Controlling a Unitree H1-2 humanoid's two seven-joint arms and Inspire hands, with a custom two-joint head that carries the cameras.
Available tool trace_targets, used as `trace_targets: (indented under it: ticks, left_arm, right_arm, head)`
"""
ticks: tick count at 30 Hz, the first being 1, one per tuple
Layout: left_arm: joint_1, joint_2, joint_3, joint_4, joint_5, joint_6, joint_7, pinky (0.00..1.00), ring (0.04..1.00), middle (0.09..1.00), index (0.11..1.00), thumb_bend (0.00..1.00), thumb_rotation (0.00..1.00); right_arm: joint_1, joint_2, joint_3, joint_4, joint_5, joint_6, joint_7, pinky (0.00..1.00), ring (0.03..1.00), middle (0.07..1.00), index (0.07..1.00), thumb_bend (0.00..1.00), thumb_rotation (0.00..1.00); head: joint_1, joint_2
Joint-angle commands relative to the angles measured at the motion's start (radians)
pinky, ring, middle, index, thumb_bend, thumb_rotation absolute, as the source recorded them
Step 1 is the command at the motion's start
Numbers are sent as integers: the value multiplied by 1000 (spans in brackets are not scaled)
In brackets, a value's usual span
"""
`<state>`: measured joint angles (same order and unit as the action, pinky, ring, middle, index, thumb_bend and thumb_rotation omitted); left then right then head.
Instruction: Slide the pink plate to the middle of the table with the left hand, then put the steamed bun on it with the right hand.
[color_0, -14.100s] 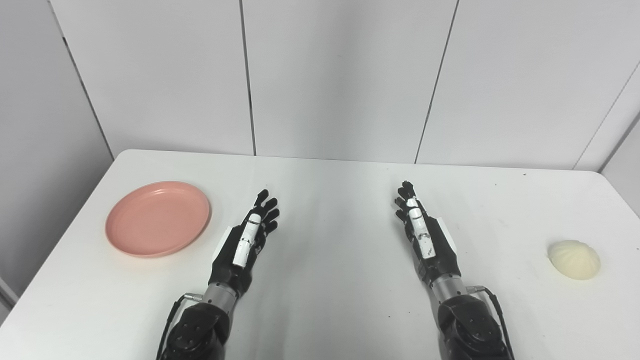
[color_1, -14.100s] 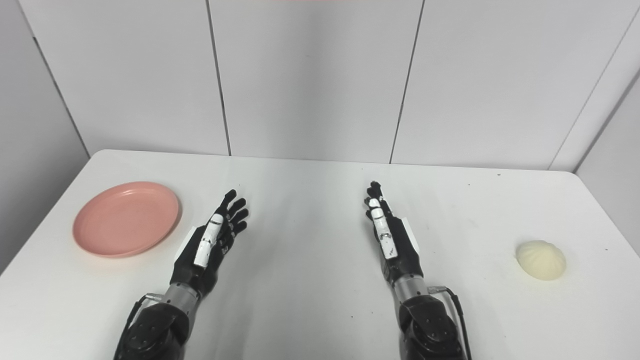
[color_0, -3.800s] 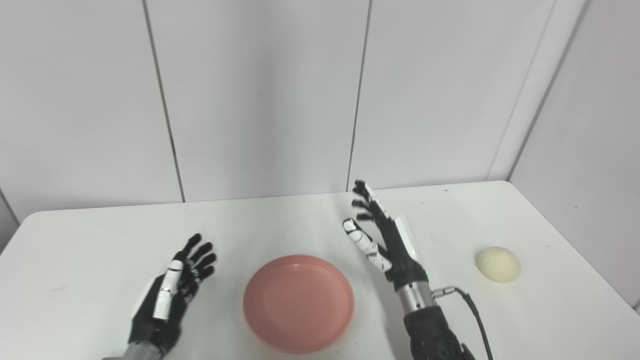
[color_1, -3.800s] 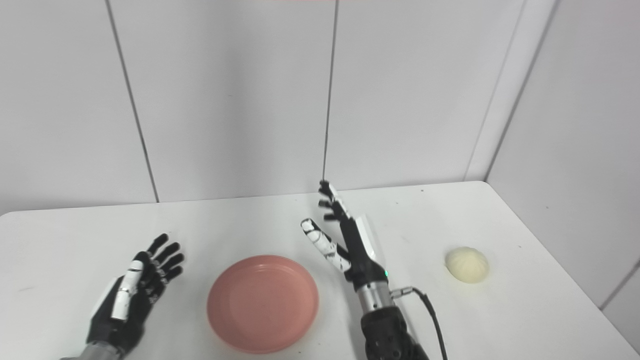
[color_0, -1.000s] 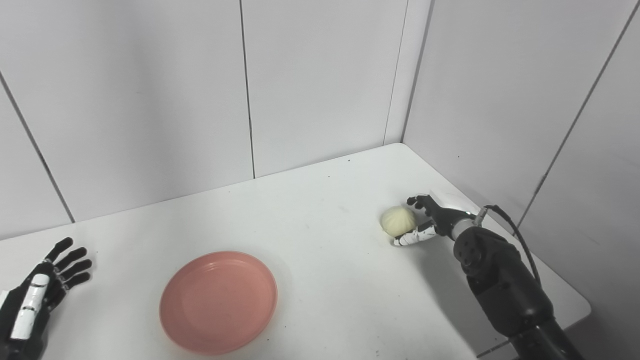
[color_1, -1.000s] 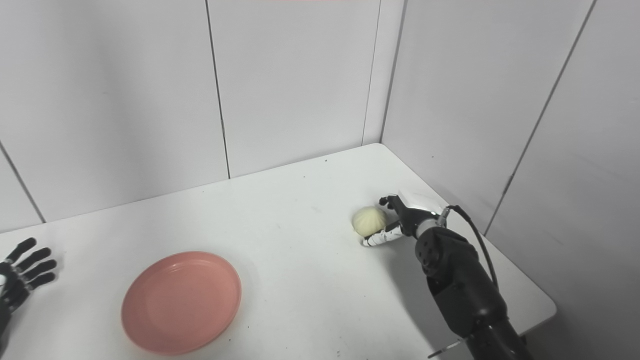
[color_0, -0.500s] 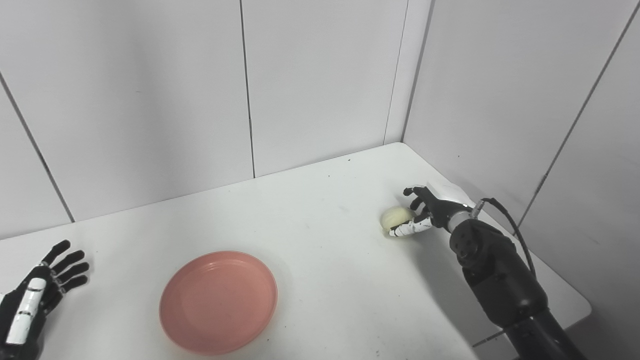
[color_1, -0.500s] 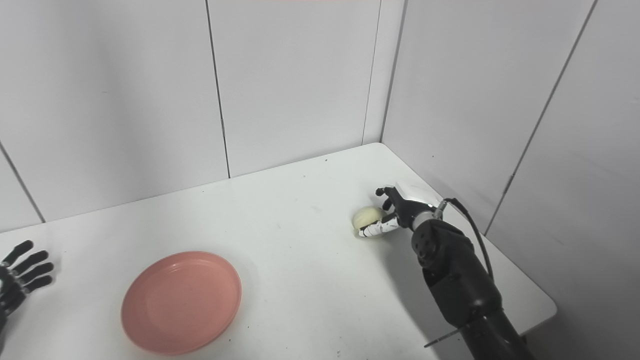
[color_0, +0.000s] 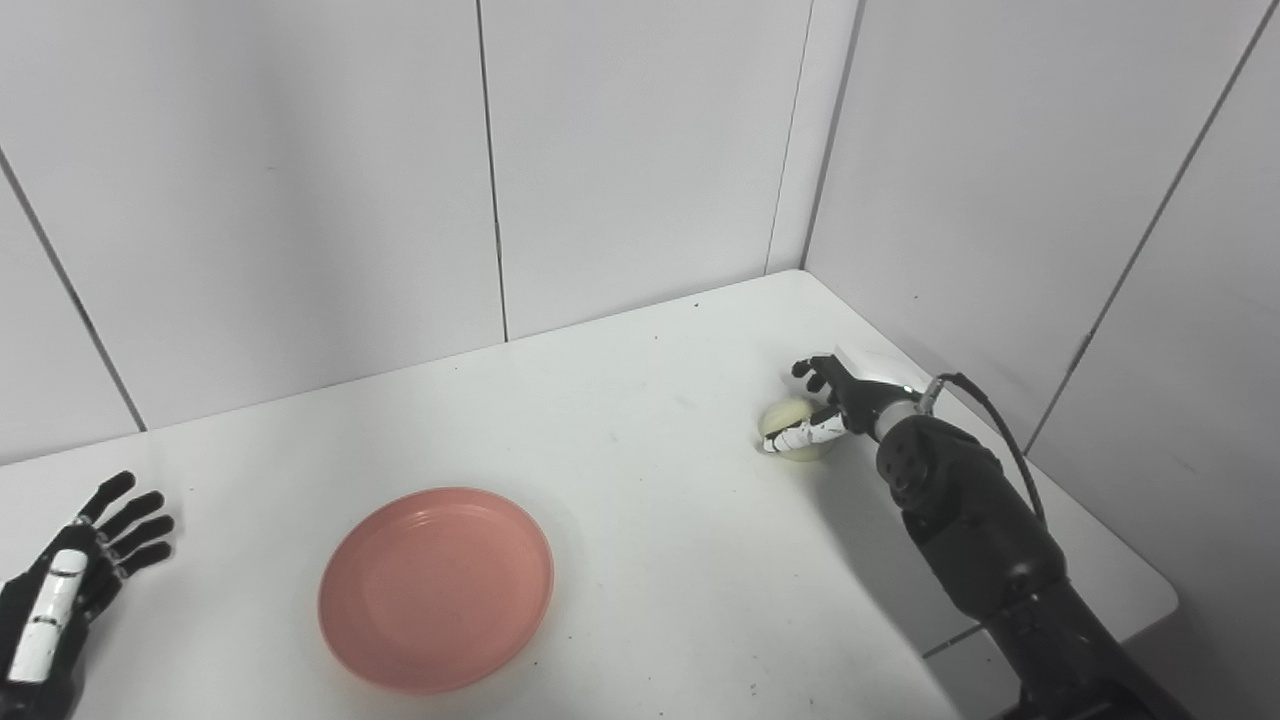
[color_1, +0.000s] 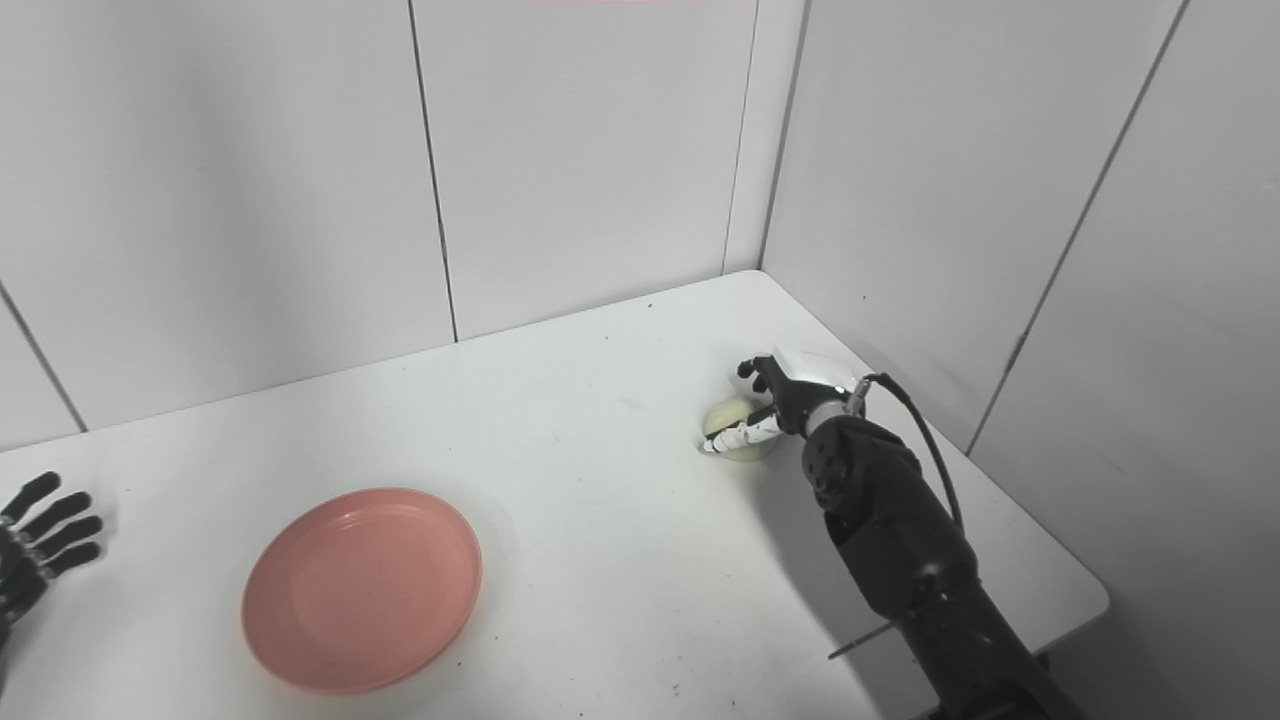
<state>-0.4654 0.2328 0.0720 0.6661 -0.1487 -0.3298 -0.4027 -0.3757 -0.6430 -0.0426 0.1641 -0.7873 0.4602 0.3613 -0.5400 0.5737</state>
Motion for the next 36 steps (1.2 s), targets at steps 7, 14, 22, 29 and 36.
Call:
trace_targets:
  ticks: [7, 14, 22, 29, 36]
  left_arm:
    - [190, -24, -10, 35, -10, 57, 2, 808, 826, 859, 878, 565, 932]
    - [197, -24, -12, 14, -12, 70, -2, 812, 828, 863, 880, 567, 932]
    - [196, -23, -12, 18, -15, 70, -9, 806, 821, 856, 872, 571, 919]
    - [197, -21, -17, 15, -11, 70, -12, 803, 821, 855, 872, 576, 925]
    - [189, -28, -22, 32, -9, 53, -13, 804, 825, 857, 875, 573, 921]
  right_arm:
    - [-61, -62, 40, 11, 16, 9, 55, 559, 656, 711, 758, 888, 291]
    - [-85, -57, 50, 61, -14, 9, 70, 346, 419, 468, 517, 537, 12]
    - [-88, -60, 50, 76, -35, 9, 95, 310, 387, 468, 505, 528, 0]
    - [-86, -52, 12, 71, -85, 10, 148, 324, 391, 452, 522, 525, 0]
    - [-65, -55, -16, -14, -78, 9, 154, 327, 401, 447, 525, 525, 0]
  head:
    - [1, 6]
    - [2, 11]
    - [6, 13]
    - [7, 16]
    - [37, 4]
